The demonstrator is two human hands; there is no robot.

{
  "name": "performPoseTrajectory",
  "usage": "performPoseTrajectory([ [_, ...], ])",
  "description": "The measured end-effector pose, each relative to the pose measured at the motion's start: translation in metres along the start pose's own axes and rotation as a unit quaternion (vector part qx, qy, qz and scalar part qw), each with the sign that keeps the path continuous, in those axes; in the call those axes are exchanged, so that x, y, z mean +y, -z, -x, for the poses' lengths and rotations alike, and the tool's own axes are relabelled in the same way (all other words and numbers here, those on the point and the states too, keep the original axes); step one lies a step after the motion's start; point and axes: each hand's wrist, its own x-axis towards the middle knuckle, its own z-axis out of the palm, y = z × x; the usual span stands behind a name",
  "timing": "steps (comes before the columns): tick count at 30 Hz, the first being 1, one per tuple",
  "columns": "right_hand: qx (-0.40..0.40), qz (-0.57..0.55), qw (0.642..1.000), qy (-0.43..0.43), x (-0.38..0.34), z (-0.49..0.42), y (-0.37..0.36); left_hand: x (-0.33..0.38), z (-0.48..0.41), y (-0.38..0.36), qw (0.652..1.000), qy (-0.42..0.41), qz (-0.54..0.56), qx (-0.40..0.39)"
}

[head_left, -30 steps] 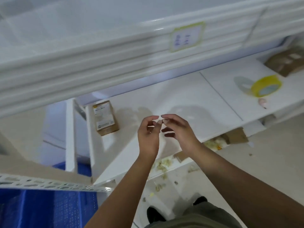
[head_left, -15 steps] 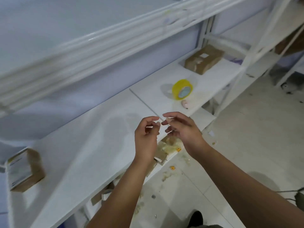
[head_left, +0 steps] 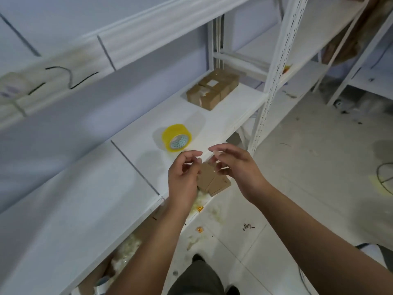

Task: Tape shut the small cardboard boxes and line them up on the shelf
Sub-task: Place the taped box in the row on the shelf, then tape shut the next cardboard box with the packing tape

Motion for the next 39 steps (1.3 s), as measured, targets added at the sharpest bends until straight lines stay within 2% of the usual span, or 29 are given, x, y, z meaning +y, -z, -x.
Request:
performPoseTrajectory([
  [11, 0.039, 0.047, 0.997, -0.052, -0.023, -0.114, 0.067, -0.017, -0.141, -0.090, 1.000, -0.002, -0.006, 0.003],
  [17, 0.038, 0.063, 0.995, -0.063, -0.038, -0.175, 0.098, -0.009, -0.222, -0.133, 0.997, -0.025, -0.078, -0.011],
  [21, 0.014, 0.060, 0.995, -0.074, -0.042, -0.213, 0.111, -0.016, -0.267, -0.158, 0.978, -0.044, -0.203, 0.016],
  [23, -0.011, 0.069, 0.994, -0.080, -0.043, -0.232, 0.118, -0.022, -0.290, -0.171, 0.959, -0.055, -0.276, 0.031],
  [25, -0.037, 0.080, 0.992, -0.086, -0.045, -0.252, 0.125, -0.030, -0.315, -0.184, 0.918, -0.059, -0.392, 0.034],
  [28, -0.082, 0.112, 0.986, -0.094, -0.048, -0.284, 0.135, -0.046, -0.345, -0.198, 0.826, 0.003, -0.562, -0.032],
  [30, -0.117, 0.131, 0.979, -0.101, -0.052, -0.304, 0.146, -0.057, -0.352, -0.201, 0.804, 0.035, -0.590, -0.063],
  [31, -0.135, 0.142, 0.975, -0.102, -0.053, -0.313, 0.152, -0.063, -0.350, -0.203, 0.810, 0.037, -0.583, -0.056],
  [33, -0.157, 0.161, 0.969, -0.105, -0.054, -0.332, 0.165, -0.077, -0.335, -0.209, 0.846, 0.018, -0.533, 0.002],
  [36, -0.140, 0.185, 0.964, -0.130, -0.048, -0.362, 0.173, -0.098, -0.297, -0.218, 0.895, -0.024, -0.437, 0.085],
  [39, -0.169, 0.266, 0.938, -0.142, -0.034, -0.386, 0.165, -0.113, -0.257, -0.223, 0.900, -0.065, -0.410, 0.137],
])
